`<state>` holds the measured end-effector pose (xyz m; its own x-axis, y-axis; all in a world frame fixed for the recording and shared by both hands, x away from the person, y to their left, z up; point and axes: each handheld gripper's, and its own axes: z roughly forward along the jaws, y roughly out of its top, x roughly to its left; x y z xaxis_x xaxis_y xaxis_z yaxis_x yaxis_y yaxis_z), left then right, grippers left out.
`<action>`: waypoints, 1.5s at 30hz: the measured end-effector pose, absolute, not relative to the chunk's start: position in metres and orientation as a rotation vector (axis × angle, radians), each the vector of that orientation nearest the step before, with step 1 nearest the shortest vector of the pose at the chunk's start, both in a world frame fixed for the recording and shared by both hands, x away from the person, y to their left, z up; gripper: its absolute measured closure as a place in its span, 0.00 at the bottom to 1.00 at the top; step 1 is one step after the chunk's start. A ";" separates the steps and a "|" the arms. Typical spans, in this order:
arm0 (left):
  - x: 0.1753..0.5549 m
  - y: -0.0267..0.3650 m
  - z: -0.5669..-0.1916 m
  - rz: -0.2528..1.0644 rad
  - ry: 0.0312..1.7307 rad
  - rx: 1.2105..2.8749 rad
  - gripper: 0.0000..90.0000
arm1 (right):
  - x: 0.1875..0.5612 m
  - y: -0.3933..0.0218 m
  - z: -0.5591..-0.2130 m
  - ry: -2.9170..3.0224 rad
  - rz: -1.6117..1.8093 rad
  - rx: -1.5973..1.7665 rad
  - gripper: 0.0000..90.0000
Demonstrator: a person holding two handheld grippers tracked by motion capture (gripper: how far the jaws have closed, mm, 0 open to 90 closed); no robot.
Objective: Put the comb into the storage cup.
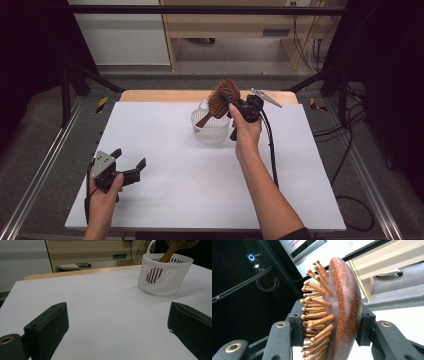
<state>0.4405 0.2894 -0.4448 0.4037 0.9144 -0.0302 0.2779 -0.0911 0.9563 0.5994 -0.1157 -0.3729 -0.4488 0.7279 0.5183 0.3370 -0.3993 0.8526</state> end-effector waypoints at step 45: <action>0.441 0.288 -0.446 0.749 1.072 1.623 0.04 | 0.602 -0.119 -0.392 1.503 1.932 1.504 0.58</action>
<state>0.4412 0.2884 -0.4456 0.4133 0.9101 -0.0309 0.2842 -0.0967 0.9539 0.6017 -0.1192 -0.3919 -0.4261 0.7162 0.5527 0.3597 -0.4265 0.8299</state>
